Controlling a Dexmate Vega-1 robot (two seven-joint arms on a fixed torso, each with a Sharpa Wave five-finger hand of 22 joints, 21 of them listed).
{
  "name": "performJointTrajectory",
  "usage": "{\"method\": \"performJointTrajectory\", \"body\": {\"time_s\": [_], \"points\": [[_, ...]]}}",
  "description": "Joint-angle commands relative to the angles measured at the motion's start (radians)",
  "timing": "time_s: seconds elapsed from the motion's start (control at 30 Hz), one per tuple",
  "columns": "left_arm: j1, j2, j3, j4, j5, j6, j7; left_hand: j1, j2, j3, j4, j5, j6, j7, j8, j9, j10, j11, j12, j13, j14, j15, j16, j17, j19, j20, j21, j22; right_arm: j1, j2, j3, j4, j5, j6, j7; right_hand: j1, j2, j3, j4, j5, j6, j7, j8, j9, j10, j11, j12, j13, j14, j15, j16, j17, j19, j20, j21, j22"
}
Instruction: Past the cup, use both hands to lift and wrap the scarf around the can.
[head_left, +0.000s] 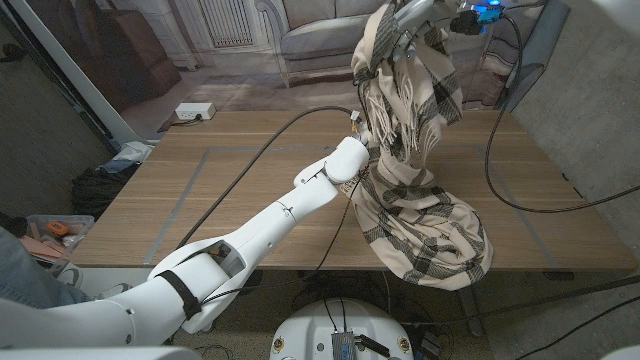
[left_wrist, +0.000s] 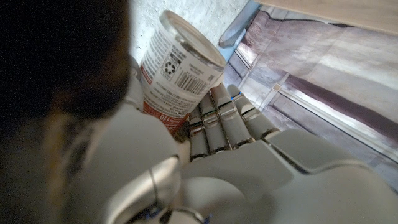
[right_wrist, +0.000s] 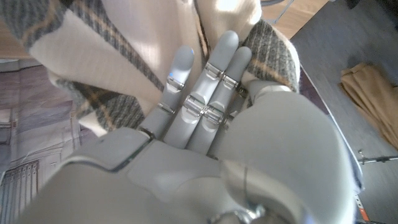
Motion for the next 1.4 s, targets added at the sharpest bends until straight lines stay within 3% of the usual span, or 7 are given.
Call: {"method": "performJointTrajectory", "body": {"time_s": [0.03,0.17,0.3,0.53,0.73,1.2,1.4], "points": [[-0.001,0.018,0.021,-0.040,0.006,-0.009,-0.045,0.074,0.144,0.217,0.212,0.007,0.309,-0.069,0.005,0.004,0.141,-0.140,0.006,0.003,0.002,-0.073,0.006,0.004,-0.004,-0.014,-0.006,0.001,0.165,0.043,-0.323,0.104,-0.141,-0.057,-0.098,0.034,0.006,-0.026,-0.003,0.006,0.015,0.003,-0.010,0.000,-0.004,0.001,-0.011,-0.016,0.034,-0.002,0.068,0.066,0.045,-0.153,0.047,0.012],[0.000,0.020,0.025,-0.049,0.009,-0.015,-0.045,0.074,0.144,0.218,0.213,0.007,0.309,-0.069,0.005,0.003,0.141,-0.141,0.006,0.003,0.001,-0.073,0.005,0.004,-0.005,-0.014,-0.006,0.001,0.264,0.061,-0.497,0.133,-0.218,-0.069,-0.089,0.062,0.009,-0.084,-0.001,0.006,0.025,0.003,-0.020,0.000,-0.005,-0.001,-0.012,-0.019,0.048,-0.002,0.167,0.075,0.093,-0.154,0.051,0.020],[0.009,0.035,0.023,-0.071,0.007,-0.018,-0.051,0.073,0.144,0.219,0.213,0.007,0.309,-0.067,0.006,0.003,0.141,-0.141,0.006,0.004,0.000,-0.069,0.005,0.004,-0.005,-0.014,-0.006,0.001,0.298,0.077,-0.578,0.161,-0.263,-0.073,-0.087,0.067,0.011,-0.101,0.001,0.006,0.025,0.004,-0.023,0.001,-0.004,-0.001,-0.014,-0.024,0.047,-0.002,0.194,0.075,0.102,-0.153,0.051,0.021],[0.061,0.091,-0.002,-0.154,-0.010,-0.024,-0.046,0.072,0.143,0.221,0.213,0.007,0.312,-0.069,0.008,0.002,0.141,-0.140,0.006,0.004,0.001,-0.071,0.006,0.004,-0.005,-0.015,-0.006,0.001,0.250,0.060,-0.581,0.178,-0.298,-0.058,-0.102,0.081,0.026,-0.136,0.007,0.008,0.031,0.004,-0.030,0.005,-0.003,-0.001,-0.016,-0.032,0.022,-0.001,0.227,0.048,0.106,-0.153,0.046,0.021],[0.101,0.130,-0.025,-0.215,-0.020,-0.017,-0.030,0.072,0.142,0.222,0.212,0.007,0.310,-0.068,0.008,0.003,0.142,-0.140,0.006,0.003,0.003,-0.073,0.006,0.003,-0.004,-0.016,-0.006,0.001,0.206,0.032,-0.564,0.175,-0.327,-0.047,-0.098,0.061,0.047,-0.149,0.021,0.010,0.028,0.003,-0.032,0.012,-0.011,-0.001,-0.011,-0.024,-0.046,0.002,0.167,0.028,0.025,-0.154,0.037,0.016],[0.127,0.155,-0.048,-0.251,-0.050,-0.003,-0.020,0.069,0.141,0.225,0.213,0.006,0.312,-0.068,0.011,0.002,0.142,-0.140,0.006,0.004,0.003,-0.070,0.006,0.003,-0.003,-0.017,-0.005,0.001,0.129,0.018,-0.484,0.163,-0.311,-0.051,-0.053,0.041,0.065,-0.147,0.018,0.005,0.008,0.000,-0.022,0.025,-0.027,-0.002,-0.007,-0.008,-0.074,0.006,0.059,-0.020,-0.009,-0.156,0.014,-0.004],[0.134,0.162,-0.051,-0.256,-0.052,-0.010,-0.013,0.068,0.141,0.227,0.213,0.006,0.311,-0.068,0.010,0.000,0.142,-0.139,0.006,0.003,0.003,-0.069,0.006,0.004,-0.004,-0.015,-0.006,0.001,0.149,0.029,-0.517,0.161,-0.309,-0.066,-0.029,0.036,0.065,-0.142,0.016,0.004,0.004,0.000,-0.017,0.028,-0.026,-0.002,-0.006,-0.006,-0.079,0.006,0.038,-0.024,-0.012,-0.156,0.007,-0.006]]}}
